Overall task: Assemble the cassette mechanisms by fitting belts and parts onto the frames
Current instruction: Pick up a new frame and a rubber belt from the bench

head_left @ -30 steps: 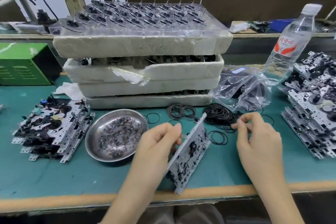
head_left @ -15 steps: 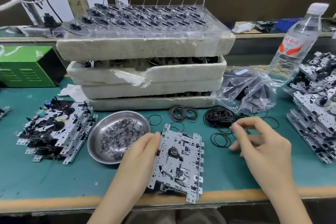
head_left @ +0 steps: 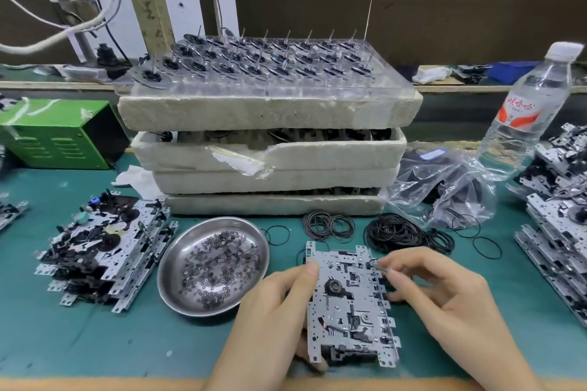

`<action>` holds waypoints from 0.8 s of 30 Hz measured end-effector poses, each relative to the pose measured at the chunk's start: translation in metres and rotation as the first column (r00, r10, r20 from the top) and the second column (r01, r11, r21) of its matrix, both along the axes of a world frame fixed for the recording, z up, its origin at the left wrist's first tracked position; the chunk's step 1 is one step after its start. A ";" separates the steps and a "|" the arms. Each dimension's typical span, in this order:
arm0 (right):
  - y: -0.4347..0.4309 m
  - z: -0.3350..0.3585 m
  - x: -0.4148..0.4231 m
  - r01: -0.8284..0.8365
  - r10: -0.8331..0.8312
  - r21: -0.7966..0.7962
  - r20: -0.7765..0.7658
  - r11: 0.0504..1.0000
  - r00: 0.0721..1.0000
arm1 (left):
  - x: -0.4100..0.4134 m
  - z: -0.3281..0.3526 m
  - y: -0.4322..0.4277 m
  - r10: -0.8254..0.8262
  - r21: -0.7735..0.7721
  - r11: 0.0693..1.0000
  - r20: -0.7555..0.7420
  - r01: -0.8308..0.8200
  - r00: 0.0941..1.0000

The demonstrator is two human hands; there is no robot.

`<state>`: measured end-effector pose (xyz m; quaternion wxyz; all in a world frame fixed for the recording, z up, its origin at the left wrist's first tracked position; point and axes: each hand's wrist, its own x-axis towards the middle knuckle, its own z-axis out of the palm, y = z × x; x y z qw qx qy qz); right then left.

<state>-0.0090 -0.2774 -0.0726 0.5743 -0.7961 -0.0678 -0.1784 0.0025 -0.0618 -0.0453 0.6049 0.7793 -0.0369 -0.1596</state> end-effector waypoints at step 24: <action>-0.011 0.002 0.006 0.493 -0.515 0.220 0.053 0.841 0.855 | 0.147 0.181 0.014 -0.039 0.651 0.301 0.739 -0.697 0.672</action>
